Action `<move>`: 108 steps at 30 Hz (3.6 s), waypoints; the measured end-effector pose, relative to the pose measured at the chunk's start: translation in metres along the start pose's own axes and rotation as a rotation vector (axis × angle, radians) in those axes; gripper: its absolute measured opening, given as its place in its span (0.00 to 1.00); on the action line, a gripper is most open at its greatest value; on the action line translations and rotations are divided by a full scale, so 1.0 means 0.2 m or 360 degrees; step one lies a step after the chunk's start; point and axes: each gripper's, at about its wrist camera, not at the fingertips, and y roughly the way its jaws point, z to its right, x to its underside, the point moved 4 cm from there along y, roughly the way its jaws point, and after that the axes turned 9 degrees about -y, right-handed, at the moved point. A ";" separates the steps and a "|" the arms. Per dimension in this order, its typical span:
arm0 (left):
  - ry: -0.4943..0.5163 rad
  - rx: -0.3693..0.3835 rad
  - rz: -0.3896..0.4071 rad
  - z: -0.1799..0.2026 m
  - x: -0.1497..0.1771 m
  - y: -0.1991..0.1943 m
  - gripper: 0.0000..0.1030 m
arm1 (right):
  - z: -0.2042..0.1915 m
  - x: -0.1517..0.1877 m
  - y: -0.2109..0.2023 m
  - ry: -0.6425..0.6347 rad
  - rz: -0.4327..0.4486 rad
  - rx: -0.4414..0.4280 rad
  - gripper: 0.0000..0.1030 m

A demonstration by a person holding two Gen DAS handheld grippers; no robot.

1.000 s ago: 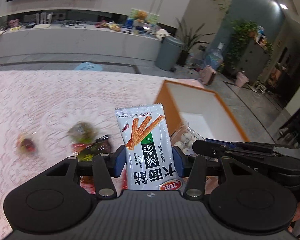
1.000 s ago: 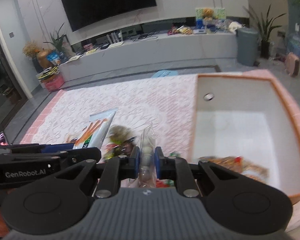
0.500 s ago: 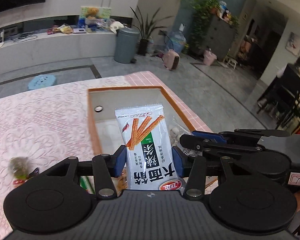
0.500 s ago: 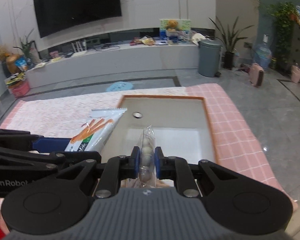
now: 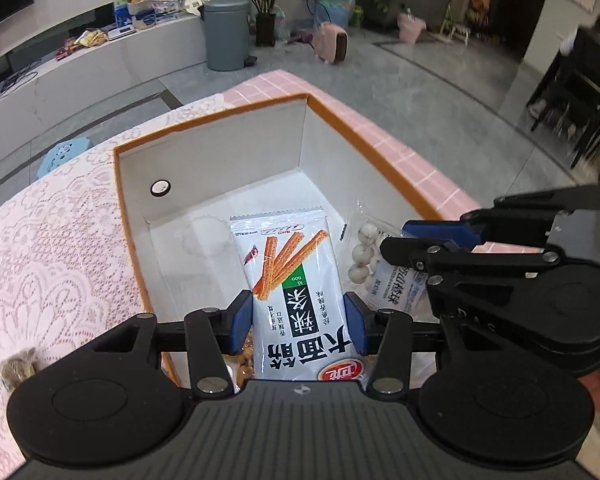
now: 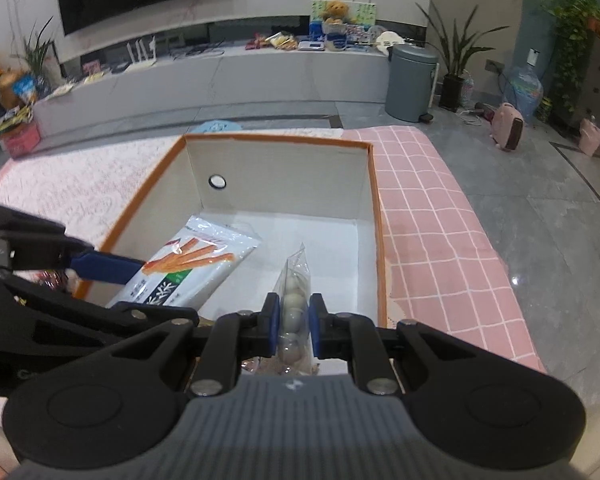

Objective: Organize snacks
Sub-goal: 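Carry the packet with the left tool while the right tool carries the egg pack over the box, then open the right gripper to drop the egg pack while the left gripper drops the packet, then withdraw both tools from the box back toward the snack pile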

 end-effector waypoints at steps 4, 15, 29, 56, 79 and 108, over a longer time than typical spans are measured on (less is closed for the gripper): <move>0.0057 -0.0041 -0.0026 0.02 0.01 0.05 0.53 | 0.01 0.02 0.06 -0.0081 -0.0047 -0.0029 0.12; 0.0265 -0.0171 -0.0062 0.10 0.05 0.13 0.53 | 0.01 0.05 0.18 -0.0186 -0.0153 -0.0022 0.13; 0.0290 -0.0214 -0.0069 0.11 0.05 0.12 0.61 | -0.04 0.02 0.21 -0.0272 -0.0217 0.0037 0.18; 0.0178 -0.0202 0.0007 -0.05 0.22 -0.40 0.71 | -0.29 -0.04 -0.16 -0.0108 -0.0188 -0.0038 0.69; -0.0456 -0.0202 0.0034 -0.72 0.71 -0.69 0.70 | -0.96 0.22 -0.22 0.0209 -0.0196 -0.0401 0.80; -0.0672 -0.0280 0.0099 -1.23 0.76 -0.45 0.70 | -1.25 0.24 0.28 0.0272 -0.0365 -0.0221 0.91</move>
